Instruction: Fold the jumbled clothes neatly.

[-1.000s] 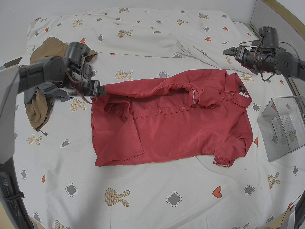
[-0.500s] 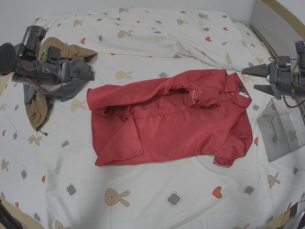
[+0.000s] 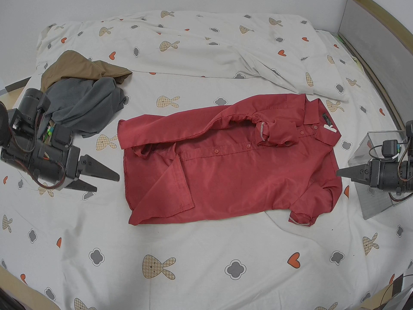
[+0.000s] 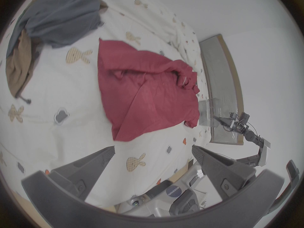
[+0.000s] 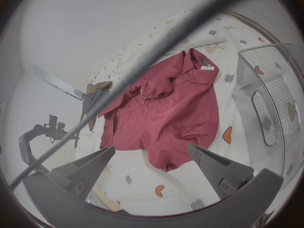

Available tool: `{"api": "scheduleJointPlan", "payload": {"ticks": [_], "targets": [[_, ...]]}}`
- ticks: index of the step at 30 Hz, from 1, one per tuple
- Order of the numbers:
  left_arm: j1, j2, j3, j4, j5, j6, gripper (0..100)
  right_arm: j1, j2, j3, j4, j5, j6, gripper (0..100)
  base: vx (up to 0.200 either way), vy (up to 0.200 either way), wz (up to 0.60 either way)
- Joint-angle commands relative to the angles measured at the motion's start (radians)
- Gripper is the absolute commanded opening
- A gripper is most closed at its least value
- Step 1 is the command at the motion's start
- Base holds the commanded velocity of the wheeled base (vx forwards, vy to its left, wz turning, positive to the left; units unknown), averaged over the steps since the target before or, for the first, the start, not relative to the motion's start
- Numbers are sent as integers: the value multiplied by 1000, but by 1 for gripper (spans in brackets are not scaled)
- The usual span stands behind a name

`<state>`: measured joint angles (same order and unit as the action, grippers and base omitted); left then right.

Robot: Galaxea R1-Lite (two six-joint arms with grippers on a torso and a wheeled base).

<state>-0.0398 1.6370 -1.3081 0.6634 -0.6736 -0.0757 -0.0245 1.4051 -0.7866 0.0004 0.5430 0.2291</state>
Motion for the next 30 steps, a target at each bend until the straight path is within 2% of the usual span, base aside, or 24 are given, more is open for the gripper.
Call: {"api": "scheduleJointPlan", "payload": {"ticks": [1, 9, 14, 16, 17, 18, 20, 21, 22, 26, 30], "targets": [[3, 18, 104, 2, 28, 2, 100, -32, 89, 73, -100, 6, -10, 100, 0, 0, 0], [-19, 104, 176, -19, 29, 2, 100, -34, 101, 63, -108, 8, -5, 100, 0, 0, 0], [-52, 121, 211, -133, 43, 11, 100, -34, 121, 63, -109, 8, -4, 100, 0, 0, 0], [-118, 112, 208, -209, 178, 7, 100, -32, 121, 63, -109, 8, -4, 100, 0, 0, 0], [-175, 112, 202, -246, 328, 4, 100, -29, 120, 61, -109, 8, -2, 100, 0, 0, 0], [-198, 112, 201, -262, 387, 2, 100, -26, 118, 61, -109, 8, -2, 100, 0, 0, 0], [-204, 112, 201, -266, 402, 1, 100, -26, 118, 61, -109, 8, -2, 100, 0, 0, 0], [-299, 124, 196, -340, 583, -7, 100, -20, 112, 63, -109, 8, -2, 100, 0, 0, 0], [-362, 138, 188, -386, 674, -9, 100, -17, 112, 63, -109, 8, -2, 100, 0, 0, 0], [-494, 219, 90, -418, 847, -7, 100, -14, 110, 66, -109, 8, 1, 100, 0, 0, 0], [-532, 305, -16, -413, 904, -7, 100, -8, 107, 70, -109, 8, 1, 100, 0, 0, 0]]}}
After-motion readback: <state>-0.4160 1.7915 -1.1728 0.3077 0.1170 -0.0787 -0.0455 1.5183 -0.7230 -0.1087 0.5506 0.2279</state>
